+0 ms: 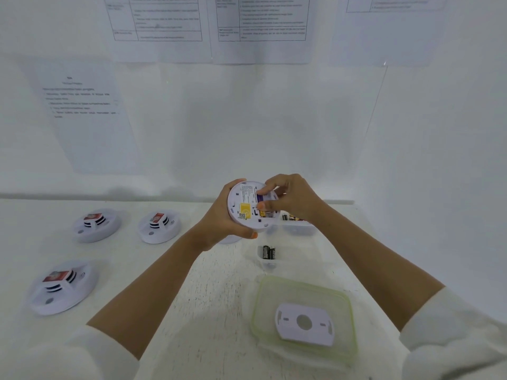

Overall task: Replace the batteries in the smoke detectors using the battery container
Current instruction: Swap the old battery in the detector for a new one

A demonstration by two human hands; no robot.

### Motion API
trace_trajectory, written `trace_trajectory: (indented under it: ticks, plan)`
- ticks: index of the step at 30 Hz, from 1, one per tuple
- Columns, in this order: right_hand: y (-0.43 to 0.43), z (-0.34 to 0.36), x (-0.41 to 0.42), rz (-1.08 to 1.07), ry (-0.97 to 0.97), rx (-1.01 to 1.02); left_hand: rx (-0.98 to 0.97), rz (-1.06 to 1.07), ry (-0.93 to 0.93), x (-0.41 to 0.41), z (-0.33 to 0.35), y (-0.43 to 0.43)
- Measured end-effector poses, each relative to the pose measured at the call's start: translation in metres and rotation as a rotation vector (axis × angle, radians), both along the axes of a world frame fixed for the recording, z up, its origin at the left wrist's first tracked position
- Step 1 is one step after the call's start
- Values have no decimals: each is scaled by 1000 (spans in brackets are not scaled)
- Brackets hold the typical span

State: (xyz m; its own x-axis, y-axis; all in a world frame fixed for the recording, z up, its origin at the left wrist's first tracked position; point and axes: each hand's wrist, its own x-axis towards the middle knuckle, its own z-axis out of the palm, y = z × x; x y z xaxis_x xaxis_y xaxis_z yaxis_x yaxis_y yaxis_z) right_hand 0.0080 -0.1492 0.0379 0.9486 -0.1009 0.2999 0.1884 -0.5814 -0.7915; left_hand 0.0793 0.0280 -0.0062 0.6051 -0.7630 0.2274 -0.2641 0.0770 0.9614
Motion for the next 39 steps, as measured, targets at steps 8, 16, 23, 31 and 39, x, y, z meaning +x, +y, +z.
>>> trace_trajectory:
  ticks: [8, 16, 23, 31, 39]
  plan:
    - [-21, -4, 11, -10, 58, 349, 24, 12, 3, 16, -4, 4]
    - [-53, -64, 66, -142, 505, -330, 75, 41, -8, 35, -13, -7]
    - [-56, -89, 95, -96, 620, -503, 68, 50, 2, 46, -18, -21]
    - [-54, -95, 106, -59, 599, -599, 59, 37, 3, 49, -20, -28]
    - [-45, -81, 89, -56, 439, -474, 49, 40, -19, 47, -18, -25]
